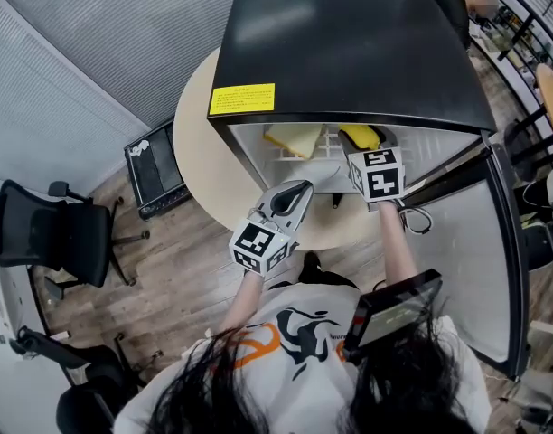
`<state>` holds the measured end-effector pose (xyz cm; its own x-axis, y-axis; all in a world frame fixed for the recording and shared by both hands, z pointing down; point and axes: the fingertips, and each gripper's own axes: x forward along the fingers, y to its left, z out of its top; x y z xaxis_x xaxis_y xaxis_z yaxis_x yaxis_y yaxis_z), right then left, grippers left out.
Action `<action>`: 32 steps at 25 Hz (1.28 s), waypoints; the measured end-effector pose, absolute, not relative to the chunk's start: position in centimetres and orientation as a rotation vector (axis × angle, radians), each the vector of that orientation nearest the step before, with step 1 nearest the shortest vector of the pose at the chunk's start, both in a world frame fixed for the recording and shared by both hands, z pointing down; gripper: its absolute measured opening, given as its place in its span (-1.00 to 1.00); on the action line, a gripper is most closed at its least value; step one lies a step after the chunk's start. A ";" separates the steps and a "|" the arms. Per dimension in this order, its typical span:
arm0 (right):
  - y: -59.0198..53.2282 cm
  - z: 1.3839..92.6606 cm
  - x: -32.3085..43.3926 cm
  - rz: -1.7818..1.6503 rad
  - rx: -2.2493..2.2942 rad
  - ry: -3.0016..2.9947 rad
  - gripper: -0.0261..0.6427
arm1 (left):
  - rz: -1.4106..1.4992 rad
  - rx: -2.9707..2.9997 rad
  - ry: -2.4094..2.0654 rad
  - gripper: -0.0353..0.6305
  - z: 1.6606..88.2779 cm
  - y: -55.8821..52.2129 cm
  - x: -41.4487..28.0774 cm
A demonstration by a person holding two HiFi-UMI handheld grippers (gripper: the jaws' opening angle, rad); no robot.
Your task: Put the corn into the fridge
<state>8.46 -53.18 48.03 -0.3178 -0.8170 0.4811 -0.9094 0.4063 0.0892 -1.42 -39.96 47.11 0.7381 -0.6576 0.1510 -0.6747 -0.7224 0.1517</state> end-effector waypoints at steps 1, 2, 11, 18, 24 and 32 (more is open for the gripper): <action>-53.2 48.2 8.4 0.261 1.466 -2.199 -0.16 | 0.127 2.742 -1.062 -0.85 47.1 -40.0 -1.4; -53.2 48.3 8.3 0.249 1.463 -2.187 -0.16 | 0.125 2.742 -1.061 -0.85 47.1 -40.1 -1.4; -52.8 49.5 7.5 0.133 1.396 -2.096 -0.16 | 0.117 2.739 -1.064 -0.85 46.8 -39.4 -1.8; -52.5 48.1 8.0 0.278 1.512 -2.223 -0.15 | 0.106 2.745 -1.094 -0.85 46.1 -38.6 -3.0; -50.8 46.1 8.8 0.419 1.602 -2.337 -0.15 | 0.101 2.741 -1.113 -0.85 46.0 -37.8 -3.8; -45.9 42.6 7.7 0.441 1.643 -2.471 -0.15 | 0.107 2.747 -1.083 -0.85 46.0 -35.8 -3.8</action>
<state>7.73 -45.85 42.60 -0.3931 -0.8770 0.2762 -0.9184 0.3600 -0.1641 -3.80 -35.77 46.04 0.7312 -0.6688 0.1346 -0.6822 -0.7164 0.1461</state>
